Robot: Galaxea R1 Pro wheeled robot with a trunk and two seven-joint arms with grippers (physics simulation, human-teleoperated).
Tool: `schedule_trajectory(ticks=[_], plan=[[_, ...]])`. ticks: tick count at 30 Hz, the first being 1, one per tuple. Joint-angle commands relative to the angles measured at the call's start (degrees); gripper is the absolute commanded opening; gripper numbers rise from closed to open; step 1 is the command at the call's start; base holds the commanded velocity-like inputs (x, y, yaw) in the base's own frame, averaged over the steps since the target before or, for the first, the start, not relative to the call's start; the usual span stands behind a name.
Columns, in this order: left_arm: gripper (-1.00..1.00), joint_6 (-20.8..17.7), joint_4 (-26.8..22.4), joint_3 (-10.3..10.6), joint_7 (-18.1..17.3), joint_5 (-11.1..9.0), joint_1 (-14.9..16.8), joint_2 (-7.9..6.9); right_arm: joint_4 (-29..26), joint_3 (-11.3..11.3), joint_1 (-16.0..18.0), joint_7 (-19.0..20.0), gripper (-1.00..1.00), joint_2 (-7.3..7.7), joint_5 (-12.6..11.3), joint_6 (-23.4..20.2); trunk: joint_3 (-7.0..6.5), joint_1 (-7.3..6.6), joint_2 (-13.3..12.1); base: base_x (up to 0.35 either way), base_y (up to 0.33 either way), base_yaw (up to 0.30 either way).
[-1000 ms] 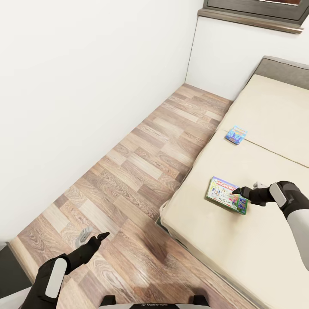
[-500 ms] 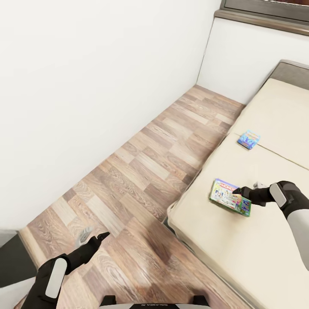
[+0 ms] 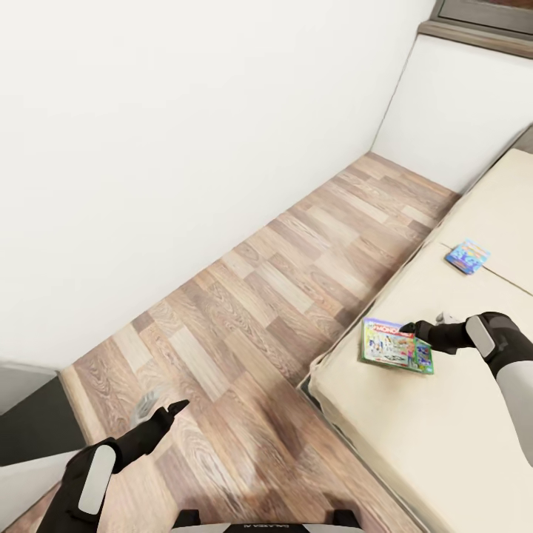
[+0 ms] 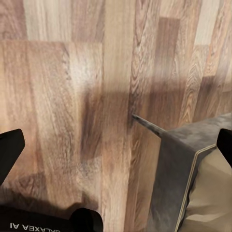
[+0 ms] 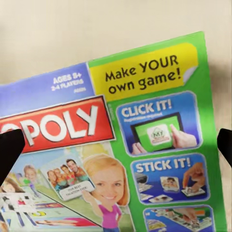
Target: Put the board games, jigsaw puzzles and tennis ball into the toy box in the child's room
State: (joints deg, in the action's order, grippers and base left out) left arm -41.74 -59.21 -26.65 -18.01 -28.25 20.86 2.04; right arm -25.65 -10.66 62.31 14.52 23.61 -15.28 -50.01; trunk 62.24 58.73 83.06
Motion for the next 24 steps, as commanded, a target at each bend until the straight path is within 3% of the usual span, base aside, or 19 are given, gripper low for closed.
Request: schedule_trajectory(ticks=[1,7,24], plan=[[1.00,-0.45,-0.03,-0.24,-0.18,-0.05,0.05,0.07,-0.04,-0.33,0.02,0.45,1.00,-0.02,0.48,-0.26,0.03,0.00,0.02,0.000,0.000,0.140],[1.00,-0.27,-0.01,-0.24,-0.18,-0.05,0.05,0.07,-0.08,-0.33,-0.05,3.22,1.00,0.50,0.56,-0.21,0.03,0.00,0.02,0.000,0.000,0.075],[1.00,-0.16,0.03,-0.24,-0.16,-0.05,0.05,0.08,-0.10,-0.31,-0.09,4.52,1.00,0.94,0.60,-0.13,0.03,0.00,0.02,0.000,0.000,0.017]])
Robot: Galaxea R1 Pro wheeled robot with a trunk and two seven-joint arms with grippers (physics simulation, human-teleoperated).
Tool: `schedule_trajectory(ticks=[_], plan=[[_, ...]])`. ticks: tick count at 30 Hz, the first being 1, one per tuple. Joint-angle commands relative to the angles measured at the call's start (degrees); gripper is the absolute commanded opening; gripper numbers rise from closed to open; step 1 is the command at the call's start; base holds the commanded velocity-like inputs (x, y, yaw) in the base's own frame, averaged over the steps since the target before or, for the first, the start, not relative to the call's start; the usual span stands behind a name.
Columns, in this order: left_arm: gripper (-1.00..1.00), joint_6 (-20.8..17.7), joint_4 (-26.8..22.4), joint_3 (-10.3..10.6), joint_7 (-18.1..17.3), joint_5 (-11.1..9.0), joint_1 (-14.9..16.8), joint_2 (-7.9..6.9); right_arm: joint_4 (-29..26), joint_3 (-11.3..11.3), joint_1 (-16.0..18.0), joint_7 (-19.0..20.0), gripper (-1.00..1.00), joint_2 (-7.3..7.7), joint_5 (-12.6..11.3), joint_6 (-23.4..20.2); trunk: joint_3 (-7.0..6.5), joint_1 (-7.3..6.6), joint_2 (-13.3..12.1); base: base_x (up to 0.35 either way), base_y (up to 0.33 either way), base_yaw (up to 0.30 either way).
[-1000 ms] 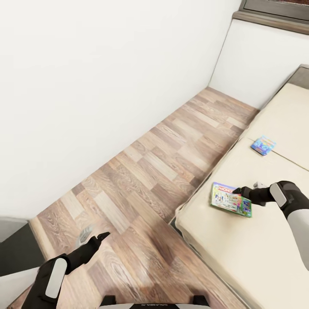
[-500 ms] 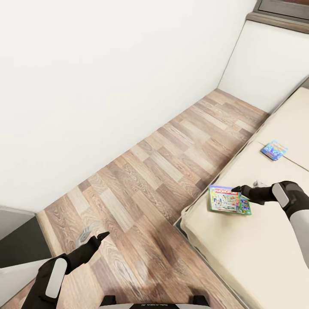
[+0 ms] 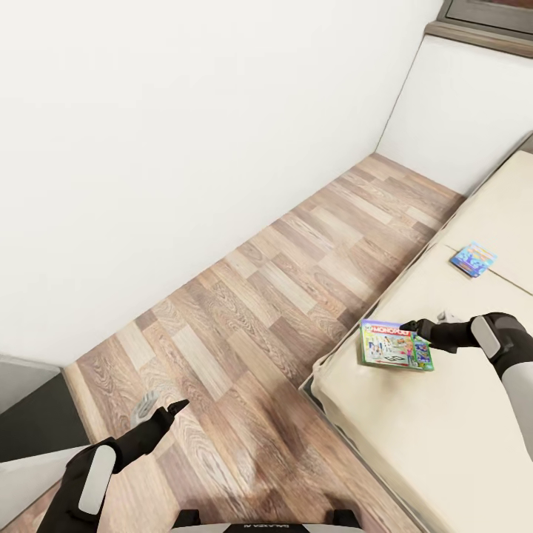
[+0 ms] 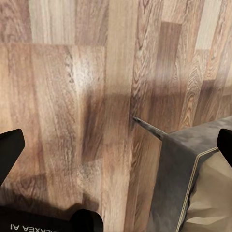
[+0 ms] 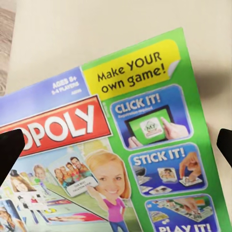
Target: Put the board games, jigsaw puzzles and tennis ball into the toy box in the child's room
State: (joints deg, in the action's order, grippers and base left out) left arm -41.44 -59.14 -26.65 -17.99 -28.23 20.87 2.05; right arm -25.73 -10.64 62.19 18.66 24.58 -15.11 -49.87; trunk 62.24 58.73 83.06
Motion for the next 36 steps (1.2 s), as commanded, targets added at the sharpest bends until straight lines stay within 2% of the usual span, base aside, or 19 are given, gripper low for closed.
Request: schedule_trajectory(ticks=[1,14,26,36], plan=[[1.00,-0.46,-0.04,-0.25,-0.18,-0.07,0.05,0.07,-0.03,-0.33,0.03,0.38,1.00,-0.02,0.43,-0.26,0.03,0.00,0.02,0.000,0.000,0.004],[1.00,0.13,-0.02,-0.25,-0.25,-0.03,0.00,0.14,-0.03,-0.33,0.03,0.51,1.00,0.02,0.43,-0.23,0.03,0.00,0.02,-0.006,0.000,0.001],[1.00,1.10,-0.01,-0.25,-0.38,-0.06,0.02,0.15,-0.03,-0.31,0.03,0.58,1.00,-0.03,0.43,-0.23,0.03,0.00,0.02,-0.148,0.000,0.000],[1.00,1.31,-0.01,-0.25,-0.44,-0.07,0.01,0.20,-0.03,-0.29,-0.02,0.59,1.00,-0.05,0.43,-0.22,0.03,0.00,0.02,-0.055,0.000,0.000]])
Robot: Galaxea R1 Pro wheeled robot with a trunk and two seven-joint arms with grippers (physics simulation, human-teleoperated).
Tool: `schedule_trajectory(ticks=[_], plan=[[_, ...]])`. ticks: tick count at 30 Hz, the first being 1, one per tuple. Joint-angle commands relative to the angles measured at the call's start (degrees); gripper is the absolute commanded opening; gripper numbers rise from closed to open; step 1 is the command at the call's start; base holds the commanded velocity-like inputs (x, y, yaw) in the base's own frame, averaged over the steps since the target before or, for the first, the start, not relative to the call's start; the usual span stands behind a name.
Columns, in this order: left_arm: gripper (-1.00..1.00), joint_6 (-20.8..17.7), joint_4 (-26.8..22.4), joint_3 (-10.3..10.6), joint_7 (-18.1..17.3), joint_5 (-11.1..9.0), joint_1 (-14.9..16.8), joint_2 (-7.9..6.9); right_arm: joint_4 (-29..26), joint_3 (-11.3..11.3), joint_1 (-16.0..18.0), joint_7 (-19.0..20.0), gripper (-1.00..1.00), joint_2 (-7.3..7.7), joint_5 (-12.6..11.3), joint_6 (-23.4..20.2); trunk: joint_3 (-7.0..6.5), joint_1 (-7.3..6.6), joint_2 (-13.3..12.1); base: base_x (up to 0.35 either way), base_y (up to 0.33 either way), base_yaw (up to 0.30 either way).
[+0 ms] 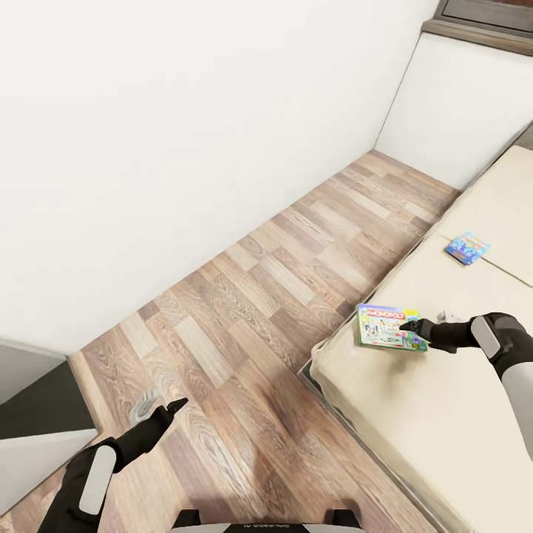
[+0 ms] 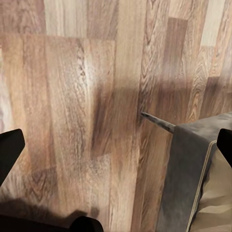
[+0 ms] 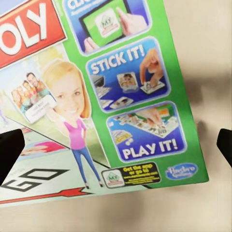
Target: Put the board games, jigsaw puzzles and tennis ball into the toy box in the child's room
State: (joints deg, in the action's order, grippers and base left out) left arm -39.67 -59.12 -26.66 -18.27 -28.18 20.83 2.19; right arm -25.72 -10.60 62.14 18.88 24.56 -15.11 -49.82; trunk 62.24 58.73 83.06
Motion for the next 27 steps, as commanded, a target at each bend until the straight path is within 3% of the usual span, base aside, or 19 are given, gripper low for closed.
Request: schedule_trajectory(ticks=[1,14,27], plan=[[1.00,-0.45,-0.03,-0.24,-0.17,-0.12,0.05,0.07,-0.03,-0.33,0.02,0.36,1.00,-0.03,0.44,-0.28,0.03,0.00,0.02,-0.024,0.000,0.000],[1.00,-0.41,-0.03,-0.24,-0.19,-0.12,0.03,0.09,-0.03,-0.31,0.00,0.37,1.00,-0.04,0.44,-0.28,0.03,0.00,0.02,-0.011,0.000,0.006],[1.00,-0.40,-0.03,-0.24,-0.17,-0.12,0.01,0.10,-0.03,-0.30,0.00,0.37,1.00,-0.13,0.44,-0.28,0.03,0.00,0.02,-0.002,0.000,0.084]])
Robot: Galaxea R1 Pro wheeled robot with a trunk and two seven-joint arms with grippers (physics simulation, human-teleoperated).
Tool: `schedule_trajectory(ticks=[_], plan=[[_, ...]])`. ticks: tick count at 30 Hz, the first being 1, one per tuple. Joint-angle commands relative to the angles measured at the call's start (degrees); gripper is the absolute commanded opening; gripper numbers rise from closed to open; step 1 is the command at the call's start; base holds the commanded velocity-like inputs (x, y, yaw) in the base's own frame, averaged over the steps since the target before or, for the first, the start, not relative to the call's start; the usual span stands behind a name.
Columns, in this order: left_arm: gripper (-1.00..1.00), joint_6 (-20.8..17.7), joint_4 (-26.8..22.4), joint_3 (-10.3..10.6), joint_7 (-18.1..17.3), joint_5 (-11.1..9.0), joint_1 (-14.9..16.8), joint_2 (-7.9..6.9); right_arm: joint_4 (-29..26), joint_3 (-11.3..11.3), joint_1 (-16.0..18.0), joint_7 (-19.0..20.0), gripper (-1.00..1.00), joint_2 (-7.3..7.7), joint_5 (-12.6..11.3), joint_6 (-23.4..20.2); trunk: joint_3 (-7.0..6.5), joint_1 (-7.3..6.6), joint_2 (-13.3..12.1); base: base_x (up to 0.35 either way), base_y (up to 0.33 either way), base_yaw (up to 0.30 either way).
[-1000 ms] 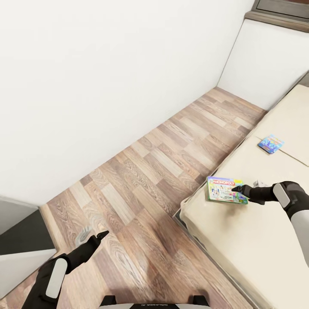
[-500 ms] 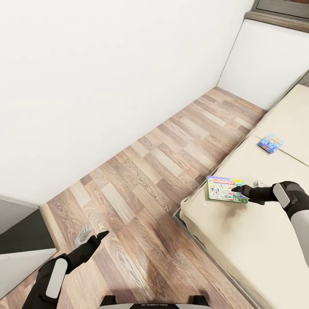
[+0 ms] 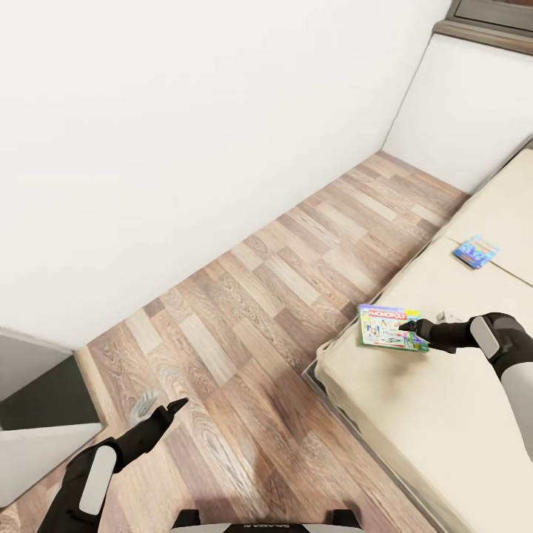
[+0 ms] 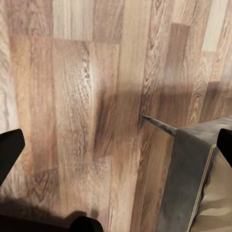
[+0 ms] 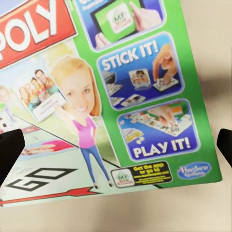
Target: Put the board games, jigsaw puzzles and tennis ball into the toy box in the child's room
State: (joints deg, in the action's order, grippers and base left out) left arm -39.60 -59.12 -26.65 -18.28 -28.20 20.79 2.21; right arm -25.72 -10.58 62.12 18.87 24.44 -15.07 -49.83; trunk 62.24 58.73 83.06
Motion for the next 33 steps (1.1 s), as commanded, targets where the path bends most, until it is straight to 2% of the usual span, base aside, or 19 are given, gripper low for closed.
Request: schedule_trajectory(ticks=[1,33], plan=[[1.00,-0.46,-0.03,-0.24,-0.15,-0.10,0.06,0.07,-0.03,-0.32,0.02,0.37,1.00,-0.04,0.39,-0.27,0.03,0.00,0.02,0.000,0.000,0.074],[1.00,-0.39,-0.03,-0.24,-0.13,-0.10,0.06,0.07,-0.03,-0.32,0.02,0.41,1.00,-0.01,0.39,-0.27,0.03,0.00,0.02,0.000,0.000,0.015]])
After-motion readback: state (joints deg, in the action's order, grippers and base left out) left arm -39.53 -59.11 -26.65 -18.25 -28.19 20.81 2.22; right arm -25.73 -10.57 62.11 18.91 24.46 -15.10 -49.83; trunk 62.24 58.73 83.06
